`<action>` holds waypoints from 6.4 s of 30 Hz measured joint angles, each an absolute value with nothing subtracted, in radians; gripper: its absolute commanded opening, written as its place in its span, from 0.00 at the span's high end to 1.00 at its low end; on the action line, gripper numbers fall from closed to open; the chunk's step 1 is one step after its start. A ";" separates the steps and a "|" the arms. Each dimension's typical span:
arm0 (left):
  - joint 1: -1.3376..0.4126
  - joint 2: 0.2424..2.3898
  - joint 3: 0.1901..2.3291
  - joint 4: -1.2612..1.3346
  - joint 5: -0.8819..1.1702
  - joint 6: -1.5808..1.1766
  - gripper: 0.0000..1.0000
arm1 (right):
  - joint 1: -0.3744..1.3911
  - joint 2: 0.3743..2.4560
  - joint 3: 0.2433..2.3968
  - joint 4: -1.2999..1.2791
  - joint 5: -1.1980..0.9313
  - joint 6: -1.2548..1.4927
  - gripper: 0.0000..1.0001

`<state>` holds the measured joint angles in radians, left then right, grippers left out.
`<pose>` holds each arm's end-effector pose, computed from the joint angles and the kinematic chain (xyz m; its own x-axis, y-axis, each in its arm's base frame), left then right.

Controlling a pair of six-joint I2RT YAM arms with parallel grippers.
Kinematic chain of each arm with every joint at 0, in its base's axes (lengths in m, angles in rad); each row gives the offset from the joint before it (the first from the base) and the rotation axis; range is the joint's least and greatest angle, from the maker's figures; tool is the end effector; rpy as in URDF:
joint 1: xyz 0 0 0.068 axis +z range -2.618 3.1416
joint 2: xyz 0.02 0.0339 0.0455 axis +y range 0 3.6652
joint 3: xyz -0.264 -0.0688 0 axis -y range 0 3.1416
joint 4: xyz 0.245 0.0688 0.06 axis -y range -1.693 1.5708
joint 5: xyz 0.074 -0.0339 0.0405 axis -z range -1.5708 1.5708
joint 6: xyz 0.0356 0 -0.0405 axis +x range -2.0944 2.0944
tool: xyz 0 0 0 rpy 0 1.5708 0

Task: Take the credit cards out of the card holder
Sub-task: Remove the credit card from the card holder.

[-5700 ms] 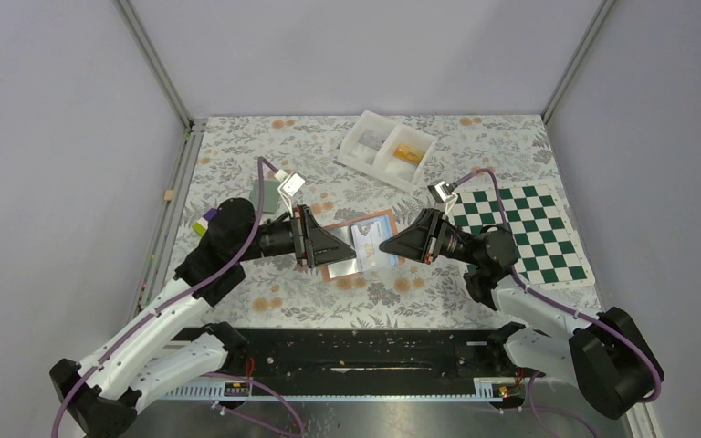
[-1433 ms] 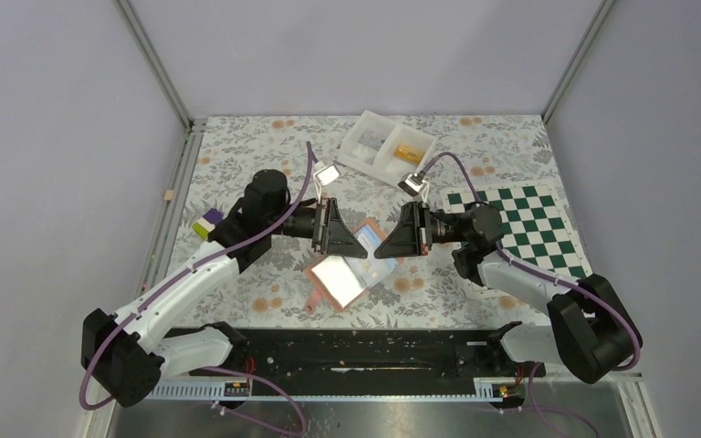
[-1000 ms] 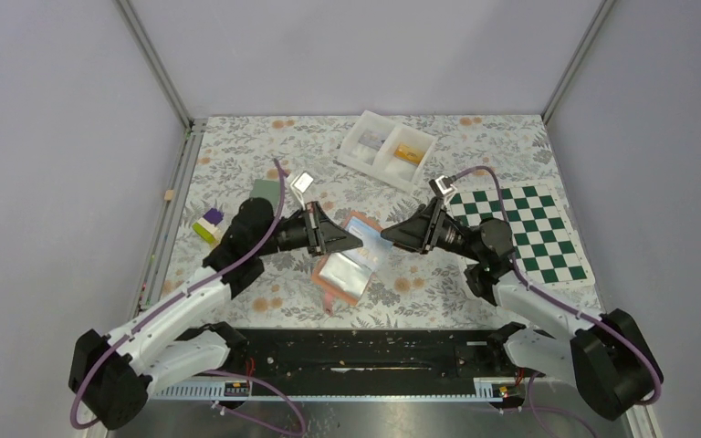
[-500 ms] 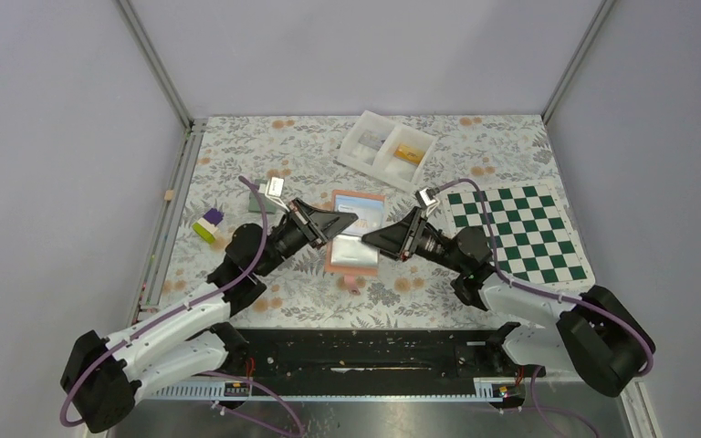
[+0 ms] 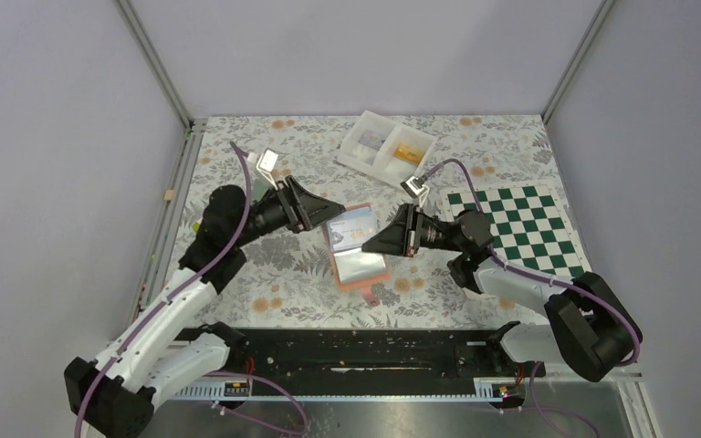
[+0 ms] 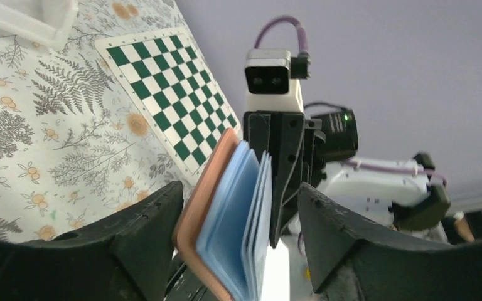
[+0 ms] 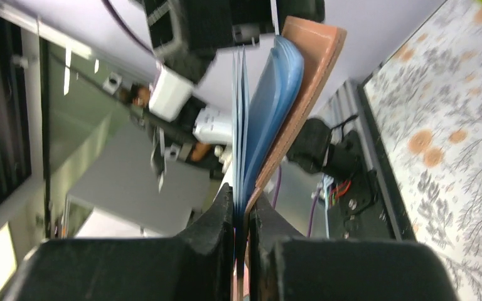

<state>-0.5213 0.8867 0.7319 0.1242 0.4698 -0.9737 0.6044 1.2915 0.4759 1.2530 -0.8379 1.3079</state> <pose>0.1742 -0.1186 0.3364 -0.7066 -0.4445 -0.5505 0.4483 0.3206 -0.8344 0.1886 0.1624 0.2714 -0.8115 0.2247 -0.5394 -0.5793 -0.1888 0.7929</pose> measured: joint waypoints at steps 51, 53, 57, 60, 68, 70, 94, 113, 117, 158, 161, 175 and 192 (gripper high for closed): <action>-0.477 0.949 0.722 0.155 0.976 -1.011 1.00 | 0.557 1.071 0.707 0.521 -1.040 0.942 0.31; -0.477 0.927 0.688 0.182 0.937 -1.035 1.00 | 0.546 1.026 0.707 0.460 -0.994 0.923 0.31; -0.480 0.866 0.646 0.189 0.818 -1.058 1.00 | 0.532 0.913 0.707 0.293 -0.822 0.908 0.39; -0.480 0.806 0.617 0.213 0.712 -1.067 1.00 | 0.529 0.799 0.697 0.237 -0.690 0.929 0.55; -0.486 0.753 0.520 0.330 0.507 -1.125 1.00 | 0.559 0.701 0.567 0.418 -0.508 1.100 0.72; -0.493 0.753 0.501 0.355 0.472 -1.141 1.00 | 0.594 0.744 0.550 0.459 -0.484 1.125 0.72; -0.545 0.724 0.446 0.533 0.356 -1.243 1.00 | 0.696 0.999 0.514 0.761 -0.430 1.230 0.70; -0.559 0.712 0.431 0.546 0.336 -1.287 1.00 | 0.705 0.991 0.512 0.791 -0.405 1.237 0.70; -0.565 0.712 0.431 0.548 0.333 -1.291 1.00 | 0.708 1.014 0.512 0.822 -0.405 1.245 0.71; -0.589 0.700 0.417 0.515 0.285 -1.268 1.00 | 0.716 1.108 0.490 1.018 -0.401 1.316 0.84; -0.592 0.709 0.426 0.502 0.286 -1.255 1.00 | 0.716 1.107 0.490 0.988 -0.400 1.303 1.00; -0.561 0.703 0.432 0.444 0.332 -1.282 1.00 | 0.719 0.950 0.490 0.799 -0.382 1.199 1.00; -0.518 0.601 0.524 0.175 0.285 -1.079 1.00 | 0.643 0.719 0.476 0.536 -0.379 1.068 1.00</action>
